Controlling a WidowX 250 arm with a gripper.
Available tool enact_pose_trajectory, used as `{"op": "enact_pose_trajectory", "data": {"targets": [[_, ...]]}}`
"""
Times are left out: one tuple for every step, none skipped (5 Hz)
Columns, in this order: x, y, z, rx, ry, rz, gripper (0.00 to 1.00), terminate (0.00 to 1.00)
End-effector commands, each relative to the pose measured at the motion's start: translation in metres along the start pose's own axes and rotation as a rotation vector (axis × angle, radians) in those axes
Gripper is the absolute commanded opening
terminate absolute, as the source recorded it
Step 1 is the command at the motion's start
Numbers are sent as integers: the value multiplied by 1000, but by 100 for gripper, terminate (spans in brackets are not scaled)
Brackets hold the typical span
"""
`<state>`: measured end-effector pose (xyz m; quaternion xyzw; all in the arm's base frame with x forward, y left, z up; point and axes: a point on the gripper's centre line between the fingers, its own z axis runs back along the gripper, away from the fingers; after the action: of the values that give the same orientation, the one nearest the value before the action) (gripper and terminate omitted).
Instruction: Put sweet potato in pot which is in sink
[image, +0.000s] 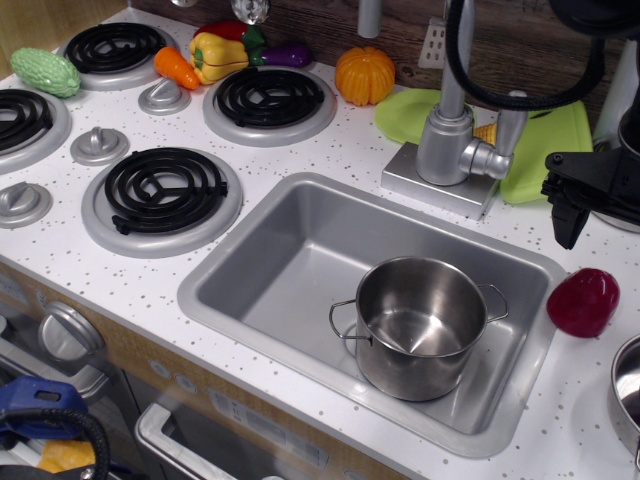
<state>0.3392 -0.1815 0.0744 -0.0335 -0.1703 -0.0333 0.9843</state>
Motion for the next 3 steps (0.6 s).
{"op": "enact_pose_trajectory", "data": {"targets": [[0, 0, 0, 0, 0, 0, 100, 0], [1, 2, -15, -21, -19, -5, 100, 0], [0, 5, -27, -43, -31, -7, 100, 0]]}}
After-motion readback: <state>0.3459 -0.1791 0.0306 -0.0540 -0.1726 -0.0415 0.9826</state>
